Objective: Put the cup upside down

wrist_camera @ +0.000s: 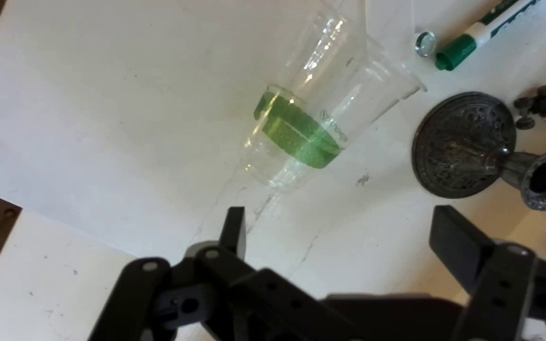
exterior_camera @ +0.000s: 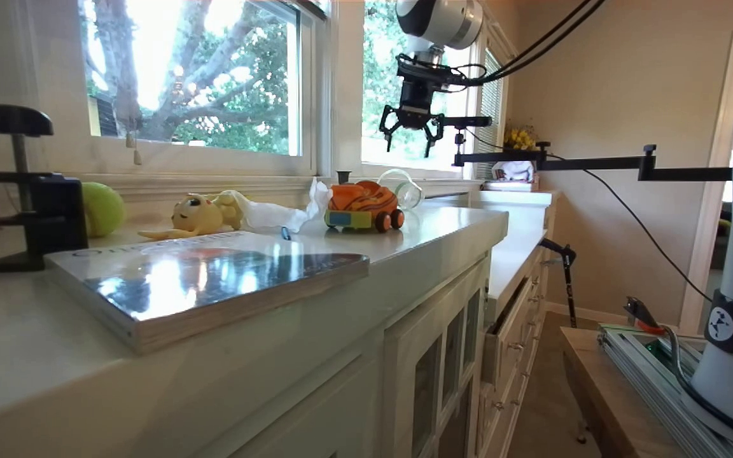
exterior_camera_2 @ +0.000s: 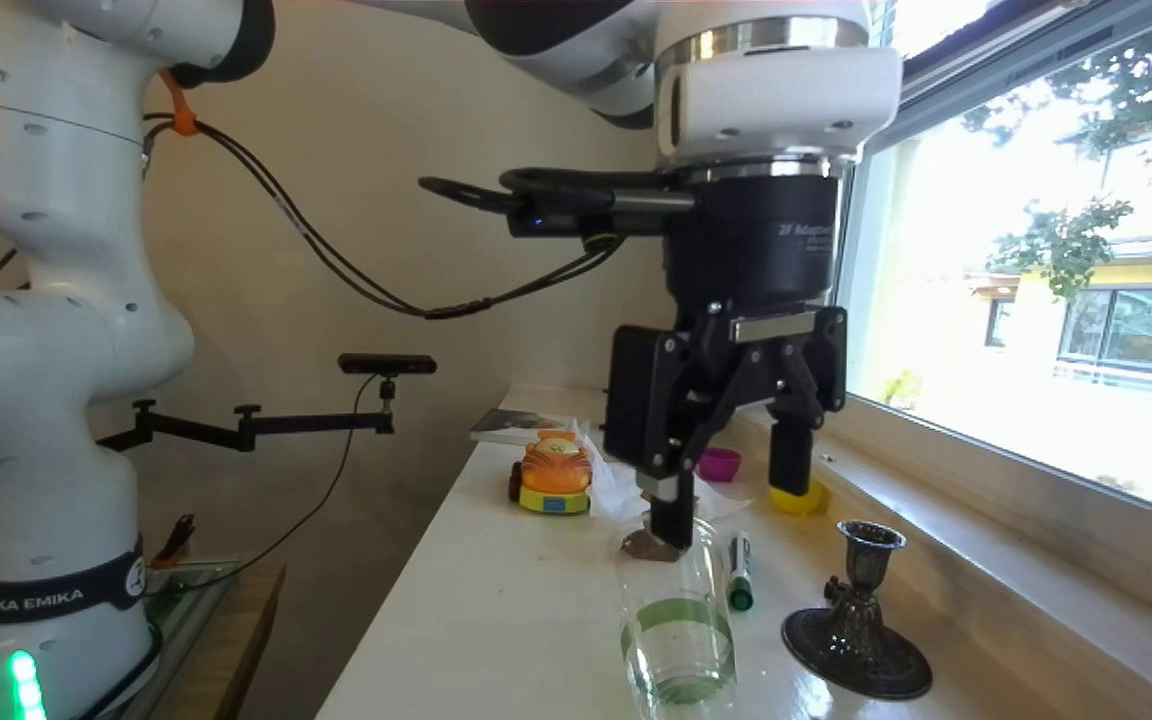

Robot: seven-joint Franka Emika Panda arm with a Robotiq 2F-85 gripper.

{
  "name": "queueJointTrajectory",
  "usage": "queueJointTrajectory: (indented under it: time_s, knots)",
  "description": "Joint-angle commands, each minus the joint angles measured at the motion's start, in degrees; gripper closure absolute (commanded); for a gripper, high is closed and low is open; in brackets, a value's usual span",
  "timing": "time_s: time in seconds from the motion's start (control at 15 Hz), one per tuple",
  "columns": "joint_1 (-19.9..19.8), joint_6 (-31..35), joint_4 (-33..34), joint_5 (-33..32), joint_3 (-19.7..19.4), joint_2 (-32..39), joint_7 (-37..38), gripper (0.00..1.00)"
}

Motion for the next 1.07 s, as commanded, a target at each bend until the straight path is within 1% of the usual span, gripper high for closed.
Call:
queueJointTrajectory:
  time_s: [0.0,0.27,0.47,0.67,1.0]
  knots:
    - [-1.0,-3.1,0.4,-2.7,-0.3,-1.4,6.9,0.0]
    - [-2.2,-1.7,-0.2,-3.3,-0.9,-1.0,11.4,0.0]
    - [-2.8,-0.5,-0.6,-1.1,-1.2,-0.3,13.5,0.0]
    - [-3.4,-1.1,-0.4,-0.3,-1.4,0.7,13.8,0.0]
    - [-4.1,0.0,-0.3,1.7,-1.6,2.6,14.6,0.0]
